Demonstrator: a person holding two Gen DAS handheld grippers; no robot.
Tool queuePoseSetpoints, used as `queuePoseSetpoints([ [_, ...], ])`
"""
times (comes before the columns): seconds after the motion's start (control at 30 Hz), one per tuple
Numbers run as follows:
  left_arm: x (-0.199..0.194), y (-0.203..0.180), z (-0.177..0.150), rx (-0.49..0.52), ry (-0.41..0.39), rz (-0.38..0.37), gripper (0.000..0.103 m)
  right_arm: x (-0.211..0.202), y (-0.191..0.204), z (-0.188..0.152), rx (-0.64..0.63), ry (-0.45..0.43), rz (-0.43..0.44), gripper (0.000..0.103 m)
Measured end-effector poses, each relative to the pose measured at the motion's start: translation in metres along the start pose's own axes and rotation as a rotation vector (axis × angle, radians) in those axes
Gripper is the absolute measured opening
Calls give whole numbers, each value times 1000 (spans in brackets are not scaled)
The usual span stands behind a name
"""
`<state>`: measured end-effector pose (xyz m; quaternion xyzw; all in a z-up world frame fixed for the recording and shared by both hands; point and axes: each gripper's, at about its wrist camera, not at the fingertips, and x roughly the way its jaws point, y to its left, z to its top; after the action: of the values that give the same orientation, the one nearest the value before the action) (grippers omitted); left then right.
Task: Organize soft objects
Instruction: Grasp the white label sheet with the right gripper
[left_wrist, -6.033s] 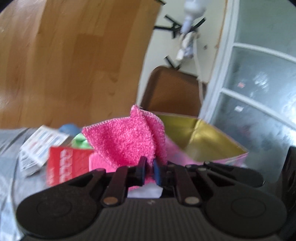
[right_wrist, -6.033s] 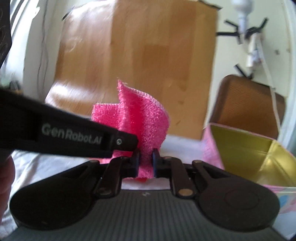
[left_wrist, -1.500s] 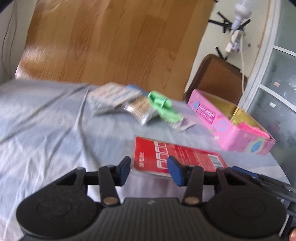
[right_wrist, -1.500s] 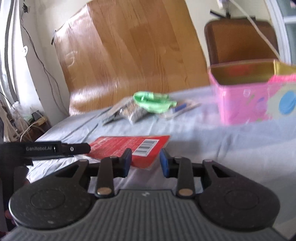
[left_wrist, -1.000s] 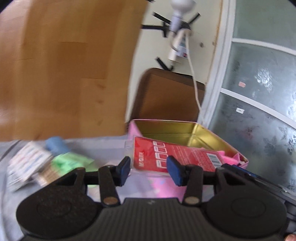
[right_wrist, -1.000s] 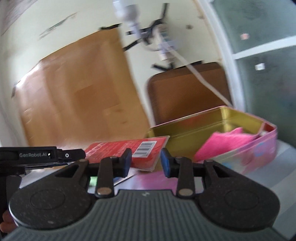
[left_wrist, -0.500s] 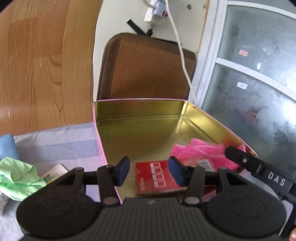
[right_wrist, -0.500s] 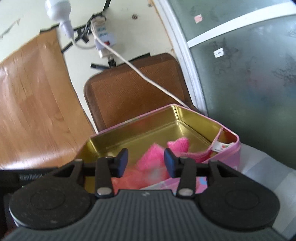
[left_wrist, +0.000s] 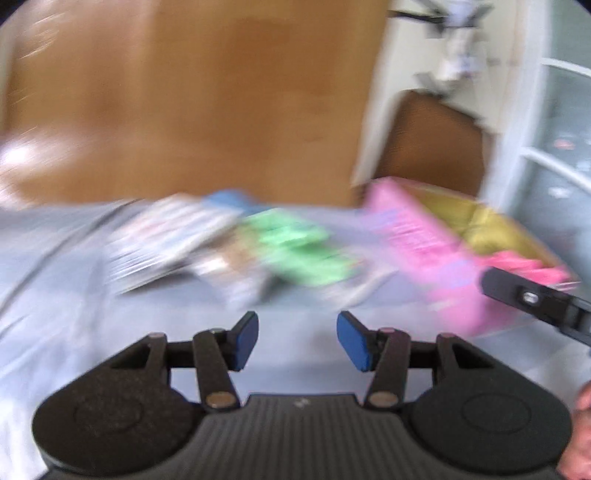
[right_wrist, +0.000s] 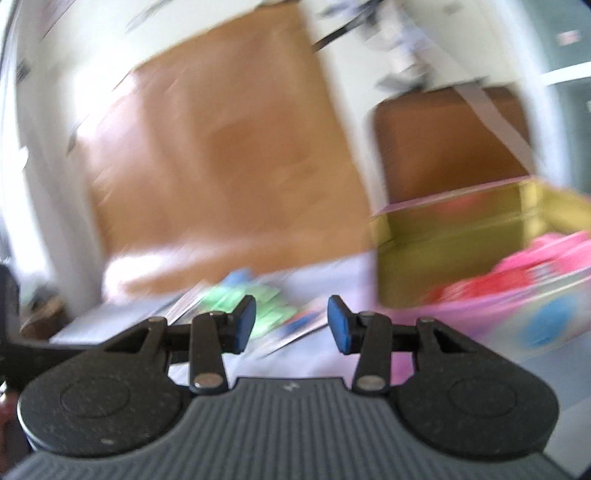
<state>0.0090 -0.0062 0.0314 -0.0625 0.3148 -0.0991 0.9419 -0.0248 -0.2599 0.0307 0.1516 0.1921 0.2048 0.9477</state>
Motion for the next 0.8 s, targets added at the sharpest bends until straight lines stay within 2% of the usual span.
queuePoseSetpoints([
  [0.13,-7,71,-13,-44,9,193,48,41,46,-8,-21,133,97,47],
  [0.23,-10,109,-19,-85,-8,280,48,76,78,-3,-62,175,133,47],
  [0.33,-18,131,-22,-186,-55,196,53,109,116,11,-215,158,124,47],
  [0.4,-19,132,-20,-191,-64,177,53,136,131,26,-286,147,97,51],
  [0.47,-20,134,-21,-191,-69,153,53,175,135,42,-313,180,62,54],
  [0.6,-24,135,-25,-216,-94,124,53,243,131,60,-301,291,-7,55],
  [0.7,-26,139,-27,-243,-117,99,53,277,121,67,-240,422,43,66],
  [0.77,-28,143,-27,-264,-127,81,53,290,114,68,-173,500,92,66],
  [0.8,-28,145,-27,-273,-131,74,53,291,114,68,-157,512,107,60],
])
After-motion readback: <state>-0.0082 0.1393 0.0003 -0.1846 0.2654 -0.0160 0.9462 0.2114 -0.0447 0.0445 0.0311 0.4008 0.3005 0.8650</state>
